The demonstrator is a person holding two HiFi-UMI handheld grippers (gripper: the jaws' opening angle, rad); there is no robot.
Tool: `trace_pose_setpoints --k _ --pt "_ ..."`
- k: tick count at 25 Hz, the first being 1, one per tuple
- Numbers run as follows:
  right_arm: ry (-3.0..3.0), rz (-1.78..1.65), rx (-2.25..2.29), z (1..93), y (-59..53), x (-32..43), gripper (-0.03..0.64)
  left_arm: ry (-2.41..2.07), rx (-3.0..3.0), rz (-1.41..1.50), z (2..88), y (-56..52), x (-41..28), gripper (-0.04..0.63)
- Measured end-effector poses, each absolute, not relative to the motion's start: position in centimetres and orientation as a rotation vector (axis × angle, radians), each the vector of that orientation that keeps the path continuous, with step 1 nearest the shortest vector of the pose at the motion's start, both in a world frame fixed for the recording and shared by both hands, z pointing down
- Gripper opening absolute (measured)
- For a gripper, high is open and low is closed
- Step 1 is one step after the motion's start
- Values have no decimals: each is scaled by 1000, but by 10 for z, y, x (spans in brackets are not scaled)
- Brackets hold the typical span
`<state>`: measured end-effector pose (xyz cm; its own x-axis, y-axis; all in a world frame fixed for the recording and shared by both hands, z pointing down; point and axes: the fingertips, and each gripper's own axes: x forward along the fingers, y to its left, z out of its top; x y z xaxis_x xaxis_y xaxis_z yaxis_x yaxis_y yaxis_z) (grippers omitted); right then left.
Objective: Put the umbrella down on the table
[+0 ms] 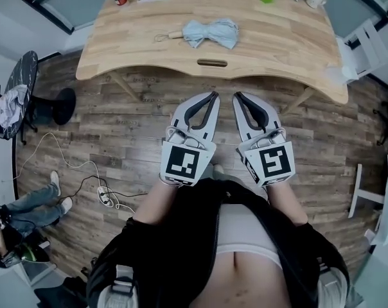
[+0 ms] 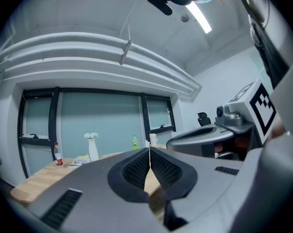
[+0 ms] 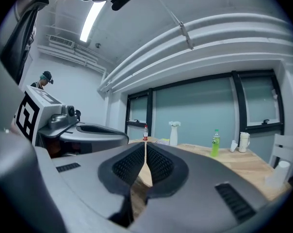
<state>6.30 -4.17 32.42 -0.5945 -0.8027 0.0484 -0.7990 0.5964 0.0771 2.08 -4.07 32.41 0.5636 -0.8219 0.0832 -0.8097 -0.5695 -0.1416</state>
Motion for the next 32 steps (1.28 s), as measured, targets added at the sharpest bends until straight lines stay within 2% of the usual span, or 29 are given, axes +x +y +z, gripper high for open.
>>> trace_pose_setpoints --k 11,21,32 --pt "-2704 -43 1447 325 9 63 34 1333 -2678 -204 318 13 16 9" --pt "-2731 -64 1500 315 99 19 34 1346 -2713 -168 320 96 -31 9" --pt "-2710 -126 1579 301 184 -5 34 1302 -2705 -149 312 182 -51 9"
